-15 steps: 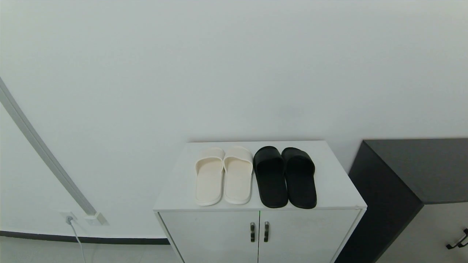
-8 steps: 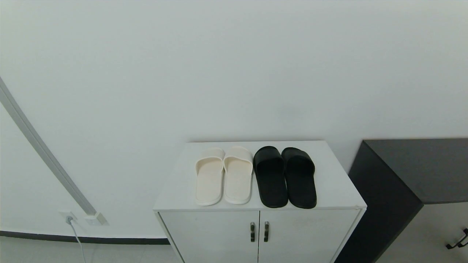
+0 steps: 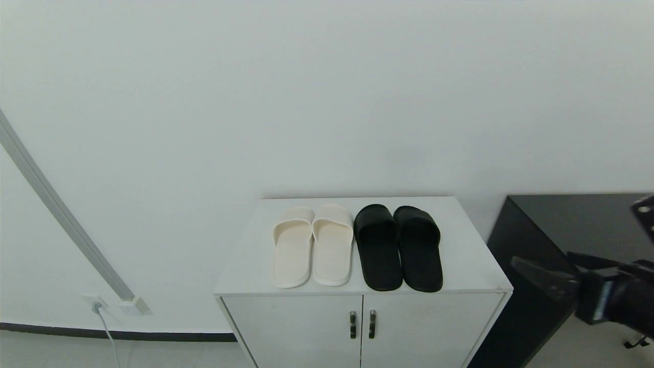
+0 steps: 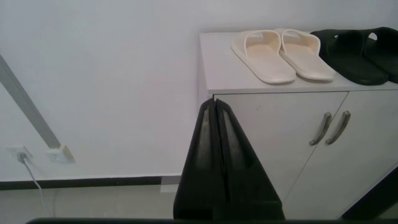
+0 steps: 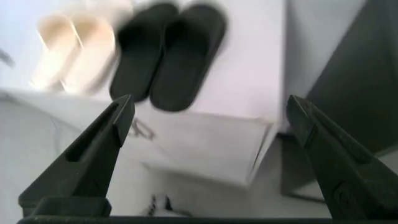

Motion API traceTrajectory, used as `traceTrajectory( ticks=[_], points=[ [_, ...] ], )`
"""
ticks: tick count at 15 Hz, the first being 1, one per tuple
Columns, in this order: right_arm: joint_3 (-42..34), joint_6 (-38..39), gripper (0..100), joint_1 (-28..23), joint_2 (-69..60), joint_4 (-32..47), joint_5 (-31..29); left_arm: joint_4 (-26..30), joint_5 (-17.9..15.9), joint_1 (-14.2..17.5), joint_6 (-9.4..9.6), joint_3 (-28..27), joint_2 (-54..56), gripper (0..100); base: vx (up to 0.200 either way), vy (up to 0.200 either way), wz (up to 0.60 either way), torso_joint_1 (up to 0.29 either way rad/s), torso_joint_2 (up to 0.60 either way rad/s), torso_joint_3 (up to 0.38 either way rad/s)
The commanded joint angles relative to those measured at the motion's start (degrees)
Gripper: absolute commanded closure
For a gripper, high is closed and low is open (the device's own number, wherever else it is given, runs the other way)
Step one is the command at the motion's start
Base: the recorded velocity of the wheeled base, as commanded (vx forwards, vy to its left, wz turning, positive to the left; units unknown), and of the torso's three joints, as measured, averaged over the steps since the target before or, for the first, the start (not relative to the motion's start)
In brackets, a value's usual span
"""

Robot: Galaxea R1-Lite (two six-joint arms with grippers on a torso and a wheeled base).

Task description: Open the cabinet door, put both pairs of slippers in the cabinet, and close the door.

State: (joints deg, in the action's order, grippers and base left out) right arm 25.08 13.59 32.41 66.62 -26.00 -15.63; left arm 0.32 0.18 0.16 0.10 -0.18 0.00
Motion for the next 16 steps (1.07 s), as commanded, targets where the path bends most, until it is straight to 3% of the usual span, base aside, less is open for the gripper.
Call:
traceTrajectory(
  ticks=[1, 5, 7, 10, 16],
  points=[
    [5.42, 2.76, 0, 8.72, 13.80, -2.65, -4.23, 0.03, -0.01, 0.02, -0.01, 0.01, -0.09, 100, 0.000, 0.000, 0.00, 0.000, 0.00, 0.000],
    [11.31, 5.74, 0, 14.69, 26.28, -8.36, -12.94, 0.03, -0.01, 0.02, -0.01, 0.01, -0.09, 100, 0.000, 0.000, 0.00, 0.000, 0.00, 0.000],
    [13.95, 6.01, 0, 15.13, 31.46, -9.68, -15.57, 0.03, -0.01, 0.02, -0.01, -0.08, -0.09, 100, 0.000, 0.000, 0.00, 0.000, 0.00, 0.000],
    [17.55, 5.57, 0, 15.05, 41.13, -17.59, -21.64, 0.03, -0.01, 0.02, -0.01, -0.08, -0.09, 100, 0.000, 0.000, 0.00, 0.000, 0.00, 0.000],
    [23.70, 5.04, 0, 12.32, 50.45, -22.16, -22.87, 0.03, -0.01, 0.02, -0.01, -0.08, -0.09, 100, 0.000, 0.000, 0.00, 0.000, 0.00, 0.000]
  ],
)
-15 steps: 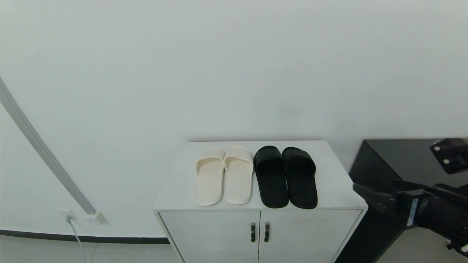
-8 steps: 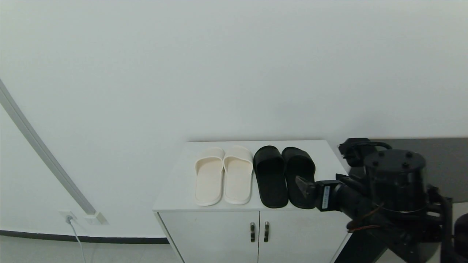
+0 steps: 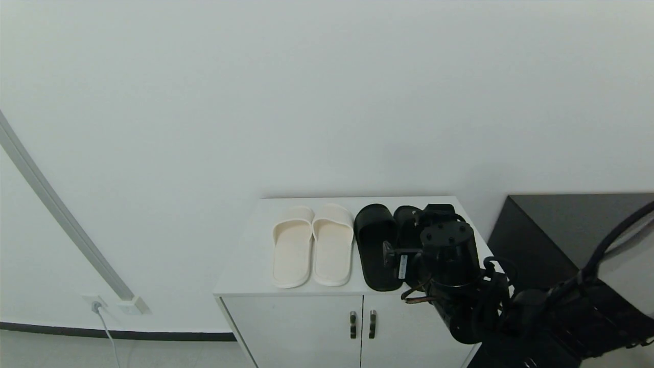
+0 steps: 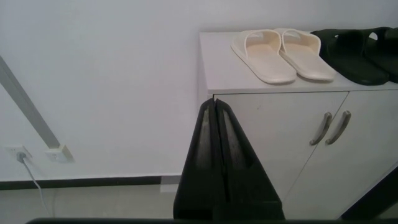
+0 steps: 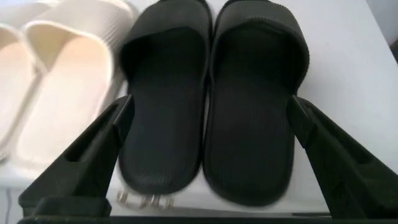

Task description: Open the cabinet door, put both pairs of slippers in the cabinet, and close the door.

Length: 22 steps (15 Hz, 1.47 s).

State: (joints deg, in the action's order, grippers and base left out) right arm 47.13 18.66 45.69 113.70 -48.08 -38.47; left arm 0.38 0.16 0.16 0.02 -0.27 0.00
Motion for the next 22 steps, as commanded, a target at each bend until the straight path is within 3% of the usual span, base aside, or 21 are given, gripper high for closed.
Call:
traceTrajectory(
  ticks=[1, 10, 16, 17, 22],
  points=[
    [2.71, -0.38, 0, -1.39, 4.86, -0.17, 0.07, -0.03, 0.02, 0.02, -0.11, 0.00, -0.09, 100, 0.000, 0.000, 0.00, 0.000, 0.00, 0.000],
    [19.84, -4.95, 0, -7.72, 17.78, 0.18, 2.70, -0.03, 0.02, 0.02, -0.20, 0.00, -0.09, 100, 0.000, 0.000, 0.00, 0.000, 0.00, 0.000],
    [25.64, -8.03, 0, -9.22, 21.03, 0.27, 3.23, -0.03, 0.02, 0.02, -0.55, 0.00, -0.09, 100, 0.000, 0.000, 0.00, 0.000, 0.00, 0.000],
    [25.56, -8.12, 100, -9.13, 20.86, 0.27, 3.23, -0.03, 0.02, 0.02, -0.55, 0.00, -0.09, 100, 0.000, 0.000, 0.00, 0.000, 0.00, 0.000],
    [25.47, -8.29, 100, -9.13, 20.86, 0.18, 3.23, -0.03, 0.02, 0.02, -0.55, 0.00, -0.09, 100, 0.000, 0.000, 0.00, 0.000, 0.00, 0.000]
  ],
)
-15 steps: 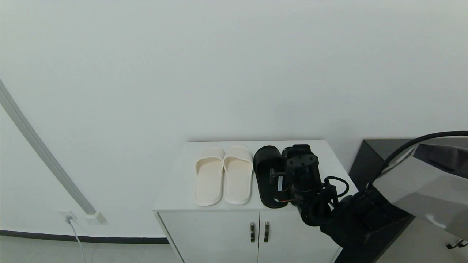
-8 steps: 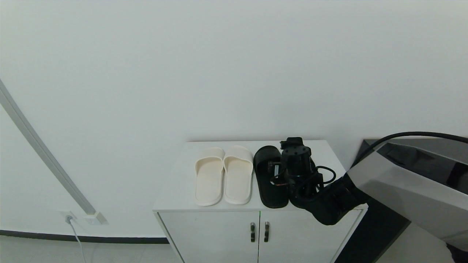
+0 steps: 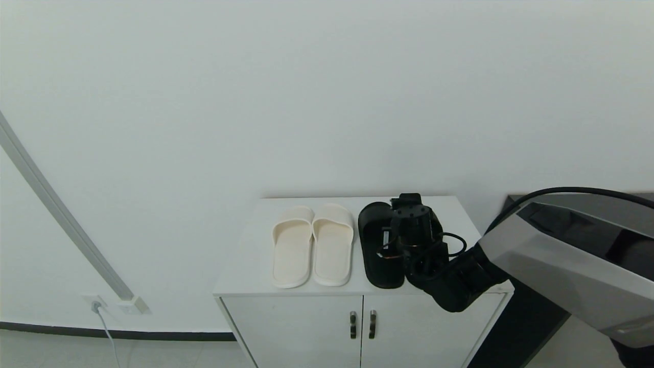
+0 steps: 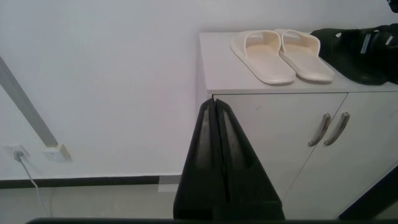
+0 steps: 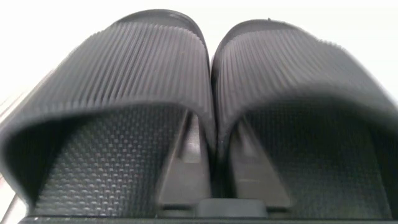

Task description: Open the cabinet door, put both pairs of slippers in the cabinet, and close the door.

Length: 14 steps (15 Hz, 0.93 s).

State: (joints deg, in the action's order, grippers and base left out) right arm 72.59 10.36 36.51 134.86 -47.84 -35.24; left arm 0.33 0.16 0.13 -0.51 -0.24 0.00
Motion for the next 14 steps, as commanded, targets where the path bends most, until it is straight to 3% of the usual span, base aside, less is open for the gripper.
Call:
traceTrajectory(
  ticks=[1, 5, 8, 12, 14],
  points=[
    [0.00, 0.01, 100, 0.05, -0.57, -0.06, 0.00, 0.02, 0.02, 0.04, -0.02, -0.02, -0.09, 100, 0.000, 0.000, 0.00, 0.000, 0.00, 0.000],
    [-3.16, 0.01, 100, 0.23, -5.67, -0.06, 0.26, 0.02, 0.02, 0.04, -0.10, -0.02, -0.09, 100, 0.000, 0.000, 0.00, 0.000, 0.00, 0.000],
    [-9.31, -1.75, 100, 1.63, -13.58, -0.24, 4.22, -0.07, 0.02, 0.04, -0.02, 0.07, -0.09, 100, 0.000, 0.000, 0.00, 0.000, 0.00, 0.000],
    [-19.86, -3.15, 100, 7.00, -23.86, -0.06, 7.91, -0.07, 0.11, 0.04, -0.02, 0.07, -0.09, 100, 0.000, 0.000, 0.00, 0.000, 0.00, 0.000],
    [-26.36, -4.03, 100, 10.86, -31.07, 0.73, 12.66, -0.07, 0.11, 0.04, 0.07, 0.07, -0.09, 100, 0.000, 0.000, 0.00, 0.000, 0.00, 0.000]
  ],
)
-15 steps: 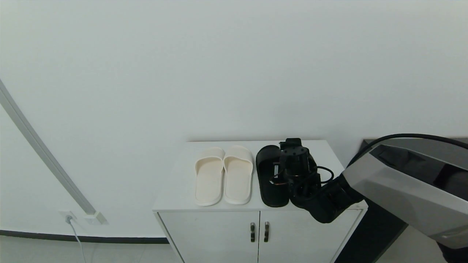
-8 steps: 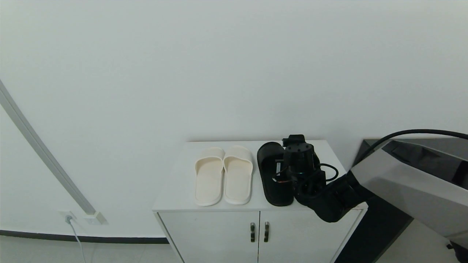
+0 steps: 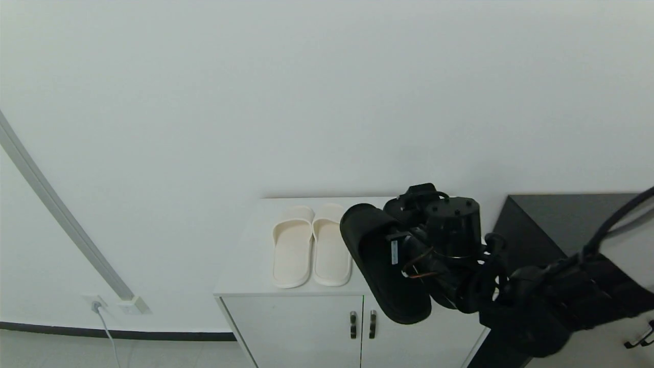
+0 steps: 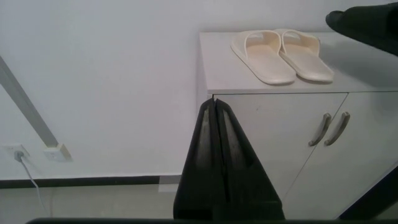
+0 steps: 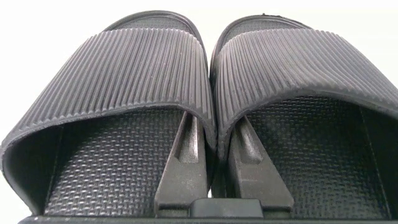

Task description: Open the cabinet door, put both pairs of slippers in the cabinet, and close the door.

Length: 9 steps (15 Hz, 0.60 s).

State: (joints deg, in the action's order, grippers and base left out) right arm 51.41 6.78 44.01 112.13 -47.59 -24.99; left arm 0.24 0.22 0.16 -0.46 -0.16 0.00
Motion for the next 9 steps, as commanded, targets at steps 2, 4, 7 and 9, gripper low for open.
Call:
traceTrajectory(
  ticks=[2, 4, 7, 9],
  points=[
    [-8.43, -0.27, 100, 5.03, -12.99, 3.65, 4.78, 0.02, 0.04, 0.02, 0.02, -0.02, -0.09, 100, 0.000, 0.000, 0.00, 0.000, 0.00, 0.000],
    [-10.45, 0.78, 100, 4.95, -16.68, 5.93, 9.96, 0.02, 0.04, 0.02, 0.02, -0.02, -0.09, 100, 0.000, 0.000, 0.00, 0.000, 0.00, 0.000],
    [-10.10, 0.87, 100, 5.21, -16.59, 6.81, 10.58, 0.02, 0.04, 0.02, 0.11, -0.02, -0.09, 100, 0.000, 0.000, 0.00, 0.000, 0.00, 0.000],
    [-10.36, 0.87, 100, 5.21, -16.77, 6.72, 10.58, 0.02, 0.04, 0.02, 0.02, -0.02, -0.09, 100, 0.000, 0.000, 0.00, 0.000, 0.00, 0.000]
  ],
)
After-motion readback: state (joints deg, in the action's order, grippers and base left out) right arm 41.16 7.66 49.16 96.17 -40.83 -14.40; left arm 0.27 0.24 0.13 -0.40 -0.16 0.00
